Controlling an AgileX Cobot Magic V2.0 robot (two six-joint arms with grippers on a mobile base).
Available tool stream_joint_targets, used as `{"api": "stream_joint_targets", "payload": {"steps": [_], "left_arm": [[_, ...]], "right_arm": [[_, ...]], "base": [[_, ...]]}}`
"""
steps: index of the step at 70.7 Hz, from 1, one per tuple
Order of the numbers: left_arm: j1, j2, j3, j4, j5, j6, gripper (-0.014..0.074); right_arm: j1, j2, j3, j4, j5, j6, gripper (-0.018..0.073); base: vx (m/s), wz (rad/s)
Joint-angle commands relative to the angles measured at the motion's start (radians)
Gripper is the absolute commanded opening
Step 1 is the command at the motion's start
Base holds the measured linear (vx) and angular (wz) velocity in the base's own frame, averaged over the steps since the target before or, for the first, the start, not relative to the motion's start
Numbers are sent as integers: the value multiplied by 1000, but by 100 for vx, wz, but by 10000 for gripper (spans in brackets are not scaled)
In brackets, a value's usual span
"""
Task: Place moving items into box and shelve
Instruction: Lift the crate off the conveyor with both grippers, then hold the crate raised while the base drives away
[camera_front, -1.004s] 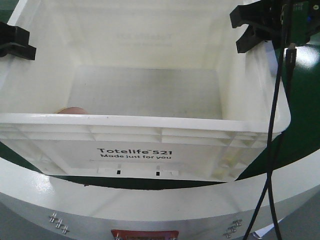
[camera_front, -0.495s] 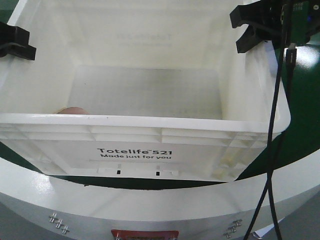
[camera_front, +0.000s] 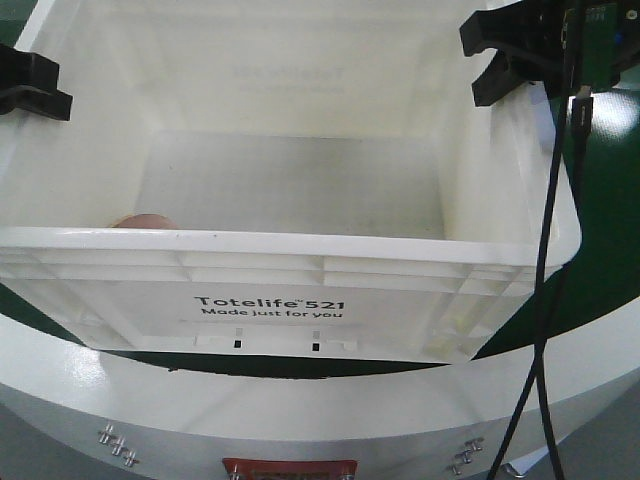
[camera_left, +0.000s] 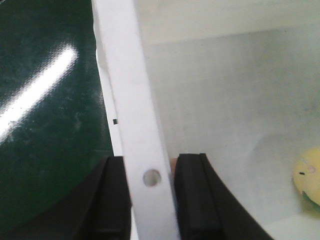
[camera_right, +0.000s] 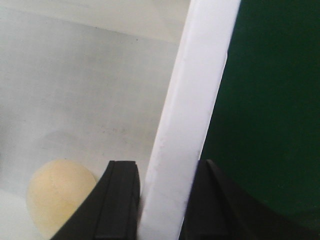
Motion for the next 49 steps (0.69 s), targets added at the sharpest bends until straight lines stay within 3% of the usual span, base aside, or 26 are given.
{"api": "stream_joint_targets", "payload": {"steps": [1, 13, 49], "left_arm": [[-6, -45, -35, -42, -99, 25, -20], [-6, -44, -35, -42, -99, 25, -18], [-6, -44, -35, -42, -93, 25, -17]], "right_arm": [[0, -58, -40, 25, -54, -33, -12], [0, -58, -40, 25, -54, -33, -12], [0, -58, -40, 25, -53, -33, -12]], "base": [[0, 1], [-2, 1], [-8, 31]]}}
